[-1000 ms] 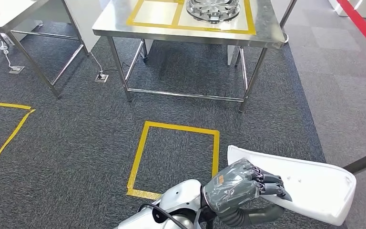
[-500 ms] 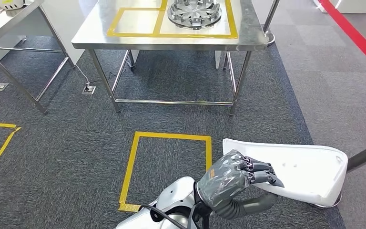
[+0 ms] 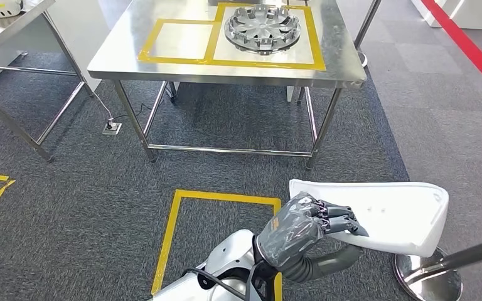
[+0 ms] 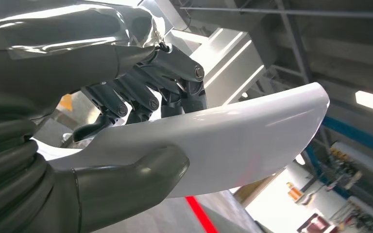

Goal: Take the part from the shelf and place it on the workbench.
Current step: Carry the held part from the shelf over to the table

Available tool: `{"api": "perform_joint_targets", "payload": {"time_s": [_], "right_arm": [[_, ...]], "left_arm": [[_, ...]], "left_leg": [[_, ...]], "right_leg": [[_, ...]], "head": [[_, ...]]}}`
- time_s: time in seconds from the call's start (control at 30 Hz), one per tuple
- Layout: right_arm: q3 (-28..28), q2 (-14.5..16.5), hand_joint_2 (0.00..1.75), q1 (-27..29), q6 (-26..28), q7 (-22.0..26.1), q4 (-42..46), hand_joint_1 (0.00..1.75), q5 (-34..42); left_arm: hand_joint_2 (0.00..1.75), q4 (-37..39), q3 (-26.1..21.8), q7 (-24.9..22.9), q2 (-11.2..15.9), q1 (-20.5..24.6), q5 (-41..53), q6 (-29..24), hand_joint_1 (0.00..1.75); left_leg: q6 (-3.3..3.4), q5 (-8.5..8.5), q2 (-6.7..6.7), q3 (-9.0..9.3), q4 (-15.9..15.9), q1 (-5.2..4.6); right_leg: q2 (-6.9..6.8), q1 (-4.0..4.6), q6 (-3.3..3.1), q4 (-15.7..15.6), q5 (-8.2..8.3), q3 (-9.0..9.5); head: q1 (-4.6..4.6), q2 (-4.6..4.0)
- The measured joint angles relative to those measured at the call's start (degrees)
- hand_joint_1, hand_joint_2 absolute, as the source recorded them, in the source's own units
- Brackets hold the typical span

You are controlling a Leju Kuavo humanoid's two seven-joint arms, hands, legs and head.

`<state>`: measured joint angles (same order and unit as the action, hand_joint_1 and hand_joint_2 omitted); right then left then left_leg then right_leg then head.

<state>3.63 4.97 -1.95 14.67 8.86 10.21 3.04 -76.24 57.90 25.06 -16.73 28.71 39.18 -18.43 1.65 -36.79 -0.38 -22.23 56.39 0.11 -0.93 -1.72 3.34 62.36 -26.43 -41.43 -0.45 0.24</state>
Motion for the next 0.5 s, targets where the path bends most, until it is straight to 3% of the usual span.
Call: {"api": "perform_joint_targets", "payload": {"time_s": [0.03,0.07,0.13,0.2,0.23,0.27,0.3,0.37,0.4,0.43,0.5], "right_arm": [[-0.01,0.02,0.00,-0.02,-0.08,0.03,-0.02,0.00,-0.09],[-0.02,0.03,0.00,-0.20,-0.15,0.08,0.01,0.00,-0.17],[-0.03,-0.08,0.00,-0.82,-0.19,0.15,0.14,0.00,-0.29],[-0.03,-0.21,0.00,-1.22,-0.19,0.19,0.23,0.00,-0.36],[-0.03,-0.23,0.00,-1.23,-0.20,0.20,0.26,0.00,-0.35],[-0.03,-0.20,0.00,-1.17,-0.23,0.20,0.26,0.00,-0.34],[-0.03,-0.16,0.00,-1.04,-0.27,0.19,0.26,0.00,-0.34],[-0.03,-0.10,0.00,-0.75,-0.33,0.19,0.26,0.00,-0.33],[-0.03,-0.07,0.00,-0.66,-0.34,0.19,0.25,0.00,-0.32],[-0.03,-0.02,0.00,-0.60,-0.35,0.19,0.25,0.00,-0.32],[-0.03,0.17,0.00,-0.57,-0.37,0.19,0.16,0.00,-0.32]], "left_arm": [[1.75,0.07,-0.07,-0.11,0.02,-0.15,0.06,-0.15,1.75],[1.75,0.01,-0.13,-0.21,-0.02,-0.16,0.14,-0.25,1.75],[1.75,-0.36,-0.30,-0.31,-0.29,0.14,0.29,-0.42,1.75],[1.75,-0.58,-0.42,-0.31,-0.40,0.34,0.47,-0.56,1.75],[1.75,-0.59,-0.46,-0.32,-0.33,0.28,0.56,-0.58,1.75],[1.75,-0.57,-0.46,-0.33,-0.23,0.17,0.63,-0.58,1.75],[1.75,-0.56,-0.46,-0.34,-0.14,0.03,0.71,-0.58,1.75],[1.75,-0.54,-0.47,-0.39,0.00,-0.15,0.82,-0.58,1.75],[1.75,-0.54,-0.48,-0.40,0.07,-0.22,0.86,-0.58,1.75],[1.75,-0.52,-0.48,-0.42,0.19,-0.31,0.87,-0.56,1.75],[1.75,-0.37,-0.49,-0.44,0.49,-0.66,0.92,-0.50,1.75]], "left_leg": [[-0.45,-1.07,0.02,1.08,-0.37,0.01],[-0.90,-1.47,0.03,2.11,-0.37,0.05],[-1.66,0.56,0.11,1.34,3.32,0.26],[-2.03,3.82,0.15,-4.10,12.13,0.34],[-2.15,3.93,0.19,-7.63,16.06,0.37],[-2.25,2.63,0.19,-10.91,18.62,0.38],[-2.31,0.24,0.19,-13.83,19.74,0.38],[-2.25,-4.19,0.19,-18.25,18.29,0.35],[-2.08,-4.39,0.19,-19.73,16.11,0.30],[-1.78,-1.73,0.19,-20.72,12.89,0.18],[-0.99,9.85,0.19,-21.62,6.04,-0.29]], "right_leg": [[-0.32,0.22,-0.48,-0.90,3.06,0.52],[-0.39,0.50,-1.13,-1.03,3.80,1.16],[0.23,0.64,-2.22,-0.91,1.91,2.79],[0.62,0.40,-2.97,-1.69,0.15,5.29],[0.72,0.33,-3.20,-2.21,-0.79,6.74],[0.89,0.29,-3.34,-2.74,-1.70,8.25],[1.13,0.26,-3.39,-3.21,-2.63,9.80],[1.73,0.22,-3.36,-4.03,-4.71,13.08],[2.03,0.21,-3.30,-4.32,-5.83,14.72],[2.24,0.19,-3.22,-4.58,-7.01,16.16],[2.60,0.23,-2.87,-5.04,-9.30,18.50]], "head": [[-0.12,0.01],[-0.16,0.01],[-0.32,0.01],[-0.49,0.00],[-0.60,0.00],[-0.71,0.00],[-0.71,0.00],[-0.77,0.00],[-0.77,0.00],[-0.77,0.00],[-0.82,0.00]]}}
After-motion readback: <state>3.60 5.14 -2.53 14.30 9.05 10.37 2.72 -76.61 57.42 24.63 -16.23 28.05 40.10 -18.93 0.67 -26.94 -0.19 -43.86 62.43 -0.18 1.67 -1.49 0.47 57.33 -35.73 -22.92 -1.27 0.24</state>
